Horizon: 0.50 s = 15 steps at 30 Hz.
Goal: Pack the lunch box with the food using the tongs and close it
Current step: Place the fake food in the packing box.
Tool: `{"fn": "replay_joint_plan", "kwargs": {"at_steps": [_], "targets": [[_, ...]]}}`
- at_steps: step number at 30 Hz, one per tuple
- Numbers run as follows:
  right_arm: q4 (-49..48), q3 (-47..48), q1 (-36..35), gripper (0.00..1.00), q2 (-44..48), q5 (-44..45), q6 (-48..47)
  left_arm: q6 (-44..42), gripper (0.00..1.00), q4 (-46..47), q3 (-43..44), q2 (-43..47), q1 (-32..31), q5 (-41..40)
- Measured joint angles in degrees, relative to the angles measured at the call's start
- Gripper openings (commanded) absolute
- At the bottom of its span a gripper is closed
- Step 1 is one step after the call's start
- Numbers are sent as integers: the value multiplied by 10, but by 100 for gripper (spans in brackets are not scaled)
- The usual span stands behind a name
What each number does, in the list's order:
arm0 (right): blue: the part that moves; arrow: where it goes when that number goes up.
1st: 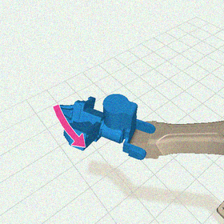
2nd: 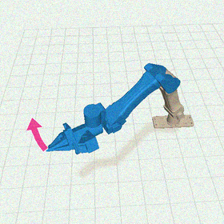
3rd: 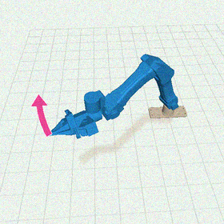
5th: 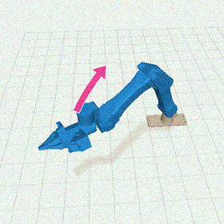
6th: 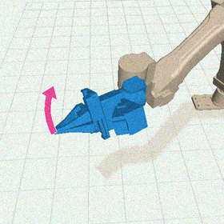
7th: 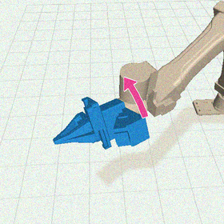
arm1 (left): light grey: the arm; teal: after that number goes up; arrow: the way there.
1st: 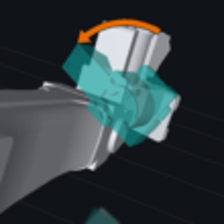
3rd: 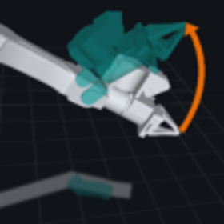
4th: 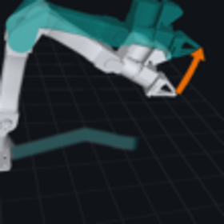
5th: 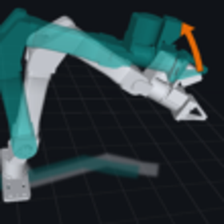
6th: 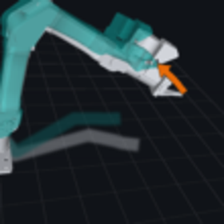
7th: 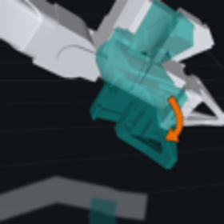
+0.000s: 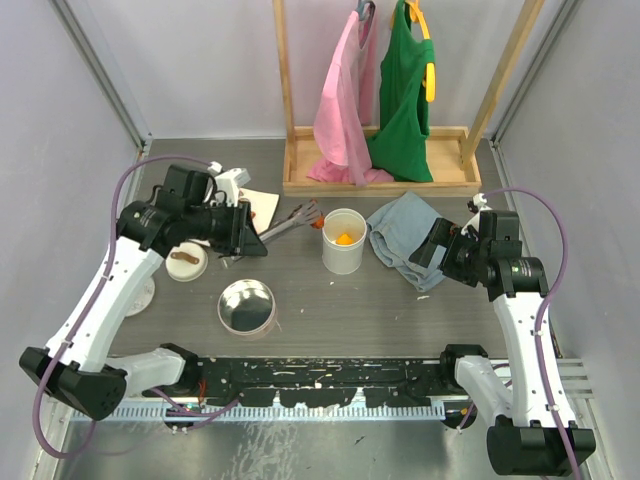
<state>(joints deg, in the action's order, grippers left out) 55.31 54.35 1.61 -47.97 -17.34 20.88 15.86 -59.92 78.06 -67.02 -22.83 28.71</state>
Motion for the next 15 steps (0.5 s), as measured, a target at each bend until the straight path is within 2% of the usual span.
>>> {"fn": "replay_joint_plan", "kwargs": {"at_steps": [15], "targets": [[0,-3,0,99,-7,0,0,5,16,13,18,-60,-89,-37]]}}
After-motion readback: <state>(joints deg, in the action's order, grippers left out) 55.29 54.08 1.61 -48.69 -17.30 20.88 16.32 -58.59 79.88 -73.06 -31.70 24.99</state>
